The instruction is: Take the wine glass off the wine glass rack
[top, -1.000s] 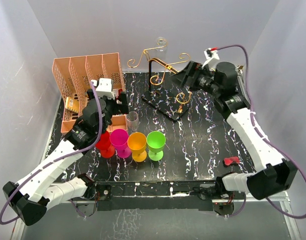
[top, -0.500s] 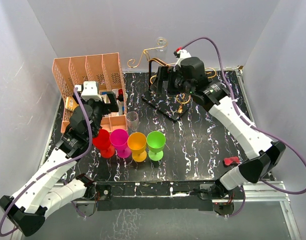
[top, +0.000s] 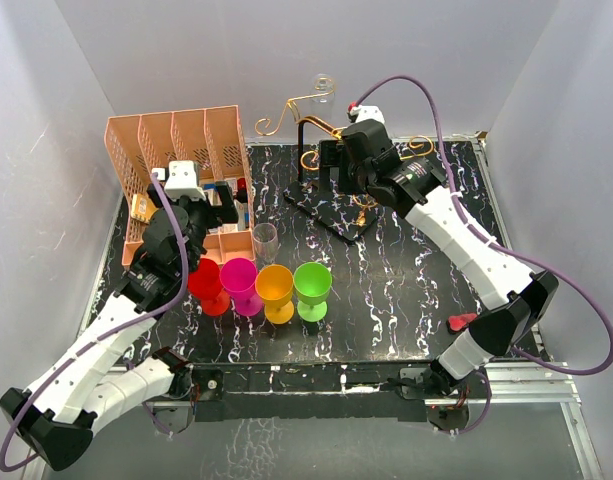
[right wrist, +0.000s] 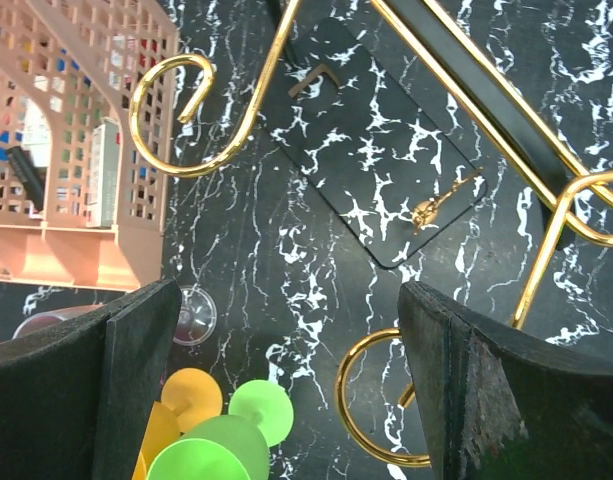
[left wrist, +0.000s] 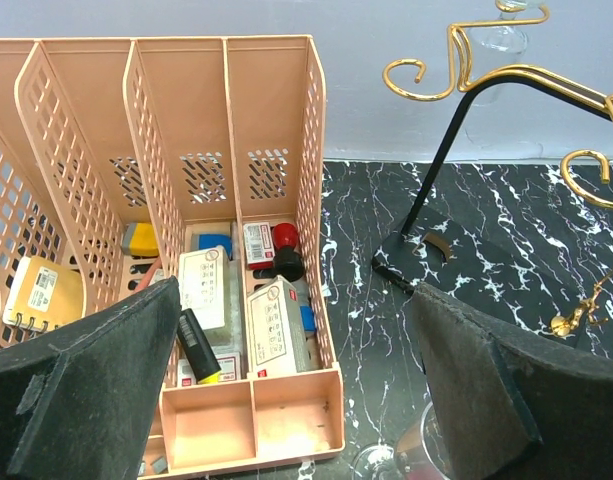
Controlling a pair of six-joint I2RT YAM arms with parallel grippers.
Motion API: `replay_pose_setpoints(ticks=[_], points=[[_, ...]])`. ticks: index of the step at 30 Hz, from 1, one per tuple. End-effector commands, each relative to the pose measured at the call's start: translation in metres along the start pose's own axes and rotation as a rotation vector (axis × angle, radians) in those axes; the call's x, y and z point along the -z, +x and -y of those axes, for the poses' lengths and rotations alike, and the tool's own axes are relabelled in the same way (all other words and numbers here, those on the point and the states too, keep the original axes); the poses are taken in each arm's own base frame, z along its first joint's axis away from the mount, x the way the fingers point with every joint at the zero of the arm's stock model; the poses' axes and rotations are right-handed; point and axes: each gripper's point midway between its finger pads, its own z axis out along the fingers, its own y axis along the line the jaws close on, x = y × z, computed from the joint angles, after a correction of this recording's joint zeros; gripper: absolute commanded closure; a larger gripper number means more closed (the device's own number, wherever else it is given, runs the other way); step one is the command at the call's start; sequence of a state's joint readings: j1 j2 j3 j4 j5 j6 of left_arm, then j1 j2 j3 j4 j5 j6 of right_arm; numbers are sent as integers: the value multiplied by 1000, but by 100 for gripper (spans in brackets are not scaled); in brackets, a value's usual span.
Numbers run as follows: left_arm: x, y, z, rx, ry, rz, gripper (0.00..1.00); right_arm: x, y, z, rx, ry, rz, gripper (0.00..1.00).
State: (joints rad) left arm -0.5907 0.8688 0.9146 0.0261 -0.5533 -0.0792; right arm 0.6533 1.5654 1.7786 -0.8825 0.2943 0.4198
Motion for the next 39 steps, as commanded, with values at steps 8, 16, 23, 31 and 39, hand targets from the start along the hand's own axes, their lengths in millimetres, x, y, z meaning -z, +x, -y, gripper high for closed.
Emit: replay_pose_setpoints(ticks=[8, 16, 23, 31, 39], points=[[-3, -3, 0, 18, -3, 1, 3, 11, -11, 15, -17, 82, 36, 1], [-4, 0, 1, 19, -5, -8, 3, 13, 1, 26, 0, 130, -1, 1], [-5, 1, 2, 21, -2, -12, 3, 18, 3, 34, 19, 162, -10, 1], [-6, 3, 2, 17, -3, -16, 3, 23, 4, 43, 38, 201, -16, 1], [-6, 2, 2, 18, -4, -17, 3, 31, 5, 61, 64, 270, -14, 1]])
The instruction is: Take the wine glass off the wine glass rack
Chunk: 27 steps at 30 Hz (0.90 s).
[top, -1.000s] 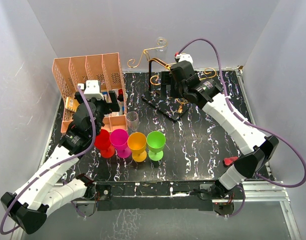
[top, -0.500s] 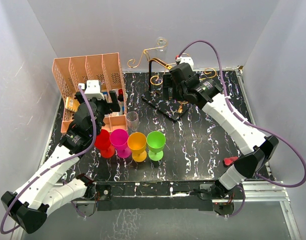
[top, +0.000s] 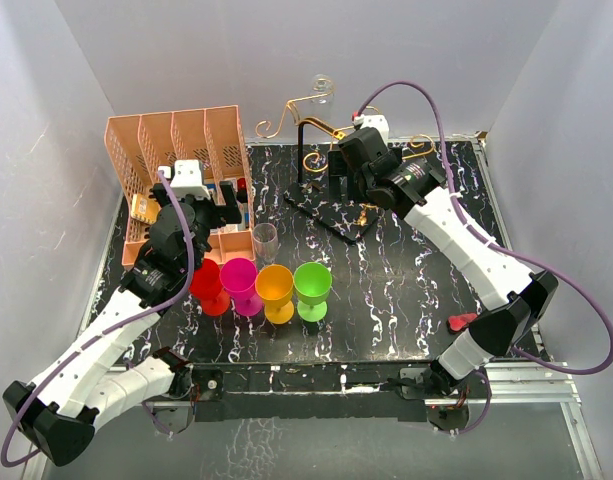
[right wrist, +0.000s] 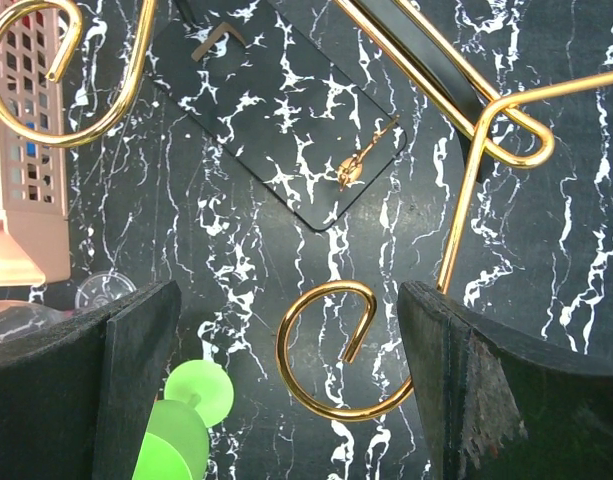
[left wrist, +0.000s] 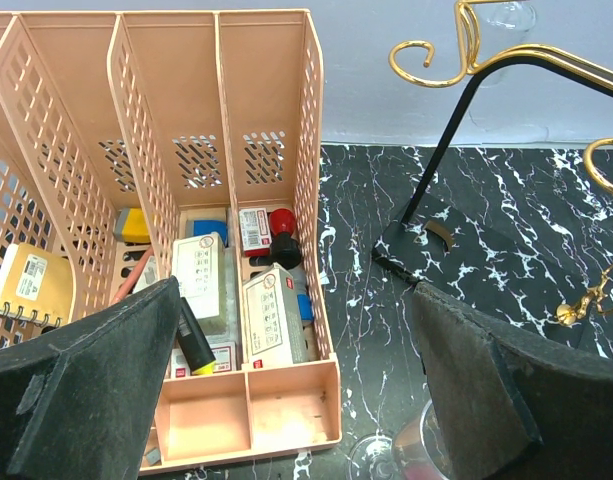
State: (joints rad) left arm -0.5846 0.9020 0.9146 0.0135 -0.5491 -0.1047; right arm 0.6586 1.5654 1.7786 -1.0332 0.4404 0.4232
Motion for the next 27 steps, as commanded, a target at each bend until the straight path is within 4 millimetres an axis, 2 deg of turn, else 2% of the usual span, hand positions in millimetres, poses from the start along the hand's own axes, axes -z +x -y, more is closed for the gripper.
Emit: replay_pose_setpoints(ticks=[1, 11, 18, 23, 27], points=[[1, -10, 0, 16, 3, 20, 3, 20, -14, 29, 7, 88, 53, 1], [1, -10, -1, 15, -2, 22, 3, 20, -17, 56, 19, 158, 52, 1], [0, -10, 0, 15, 1, 19, 3, 22, -21, 91, 4, 221, 67, 1], [0, -9, 0, 13, 0, 17, 3, 24, -30, 107, 17, 229, 109, 1], [0, -9, 0, 12, -1, 15, 3, 28, -38, 104, 5, 199, 137, 1]])
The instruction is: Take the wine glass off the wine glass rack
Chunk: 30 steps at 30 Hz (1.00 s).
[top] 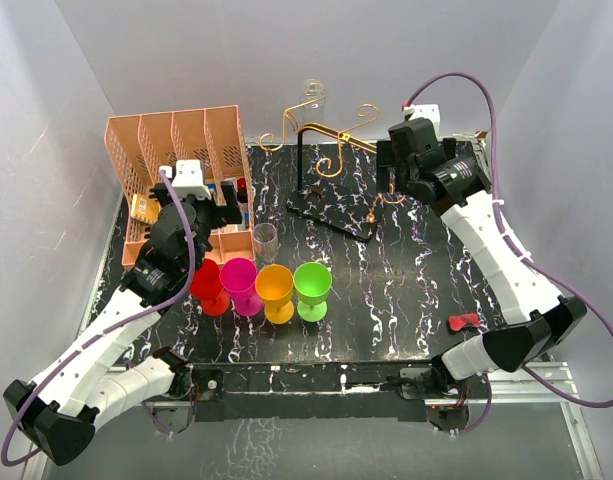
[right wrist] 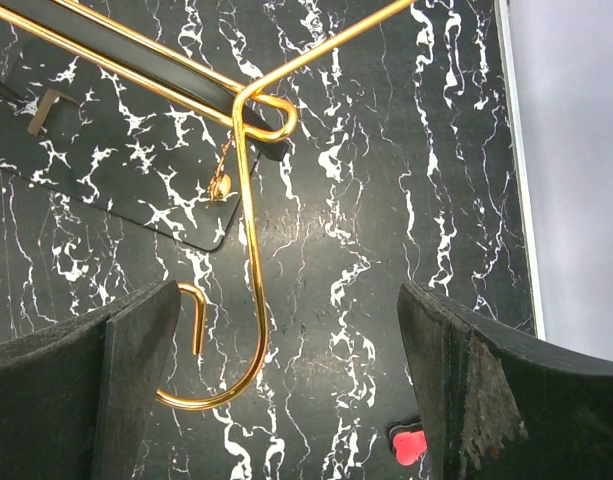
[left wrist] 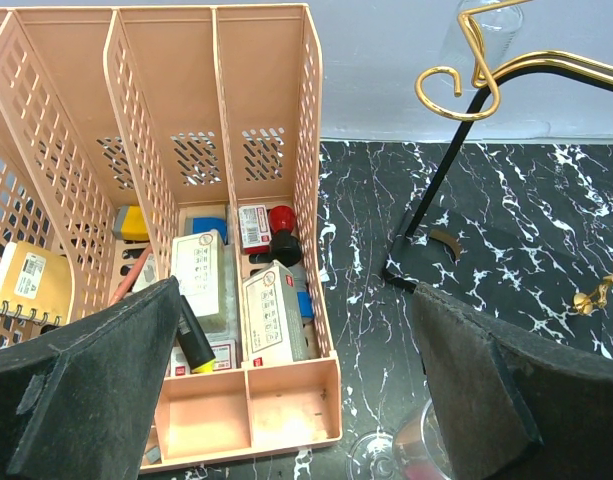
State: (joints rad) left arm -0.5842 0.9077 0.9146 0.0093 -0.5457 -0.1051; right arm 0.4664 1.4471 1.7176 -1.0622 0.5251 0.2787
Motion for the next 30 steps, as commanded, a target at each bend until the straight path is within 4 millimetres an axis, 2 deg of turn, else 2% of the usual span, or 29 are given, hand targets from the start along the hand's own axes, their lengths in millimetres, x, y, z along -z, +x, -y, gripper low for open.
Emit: replay_pose_setpoints(ticks=[1, 6, 11, 14, 17, 22, 27, 30], points=[[1, -11, -1, 17, -3, 24, 3, 14, -26, -2, -24, -59, 98, 1], [1, -11, 0, 18, -1, 20, 3, 29, -49, -14, -65, -155, 166, 1], [0, -9, 0, 15, -1, 17, 3, 29, -76, -38, -109, -252, 226, 1], [-1, -8, -1, 11, -7, 16, 3, 22, -101, -62, -136, -328, 277, 1], [-2, -6, -1, 5, -12, 13, 3, 17, -136, -81, -163, -379, 364, 1], [-4, -3, -2, -8, -18, 7, 3, -3, -186, -115, -146, -447, 496, 1], [-5, -1, -3, -18, -27, 4, 3, -35, -218, -136, -138, -428, 603, 1], [-6, -1, -4, -23, -33, 5, 3, -57, -230, -148, -121, -416, 648, 1]])
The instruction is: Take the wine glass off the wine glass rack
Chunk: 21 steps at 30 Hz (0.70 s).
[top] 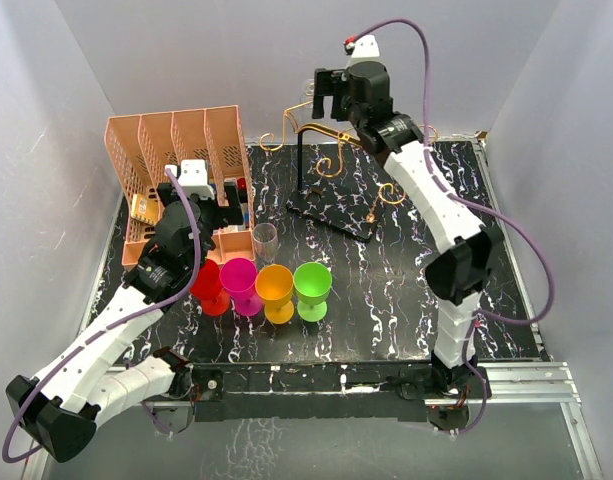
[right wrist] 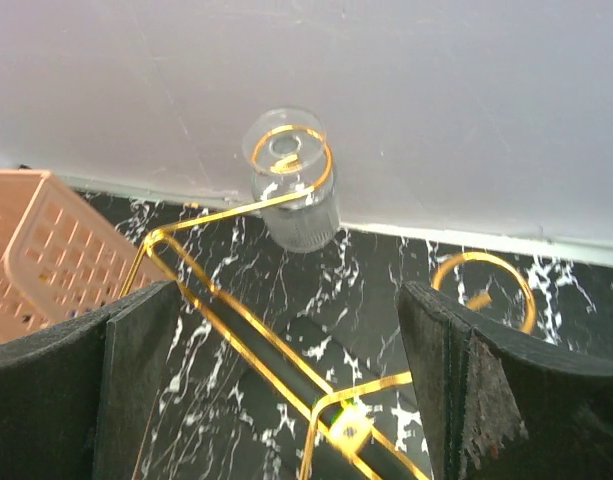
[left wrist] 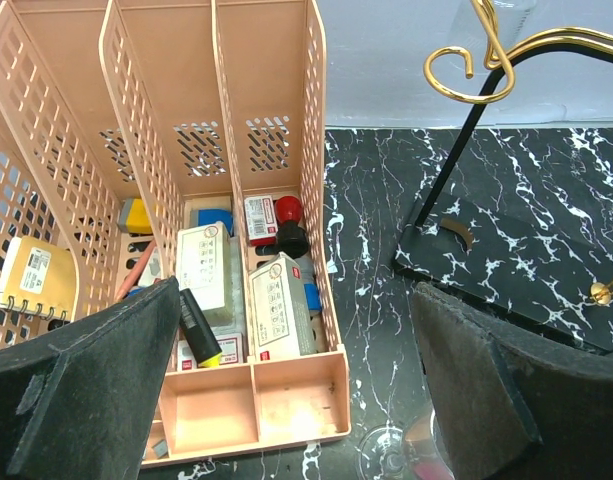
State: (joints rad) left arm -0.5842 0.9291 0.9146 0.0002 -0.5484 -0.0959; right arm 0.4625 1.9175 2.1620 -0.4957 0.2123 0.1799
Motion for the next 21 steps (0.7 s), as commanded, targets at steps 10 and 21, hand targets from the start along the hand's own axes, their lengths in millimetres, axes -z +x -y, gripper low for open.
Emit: replay_pose_setpoints(ticks=[10, 21], points=[[-5, -3, -3, -8, -26, 13, 3, -88, -39, -10, 65, -56, 280, 0], [-6, -2, -3, -9, -30, 10, 3, -125, -24, -8, 110, -110, 327, 1]])
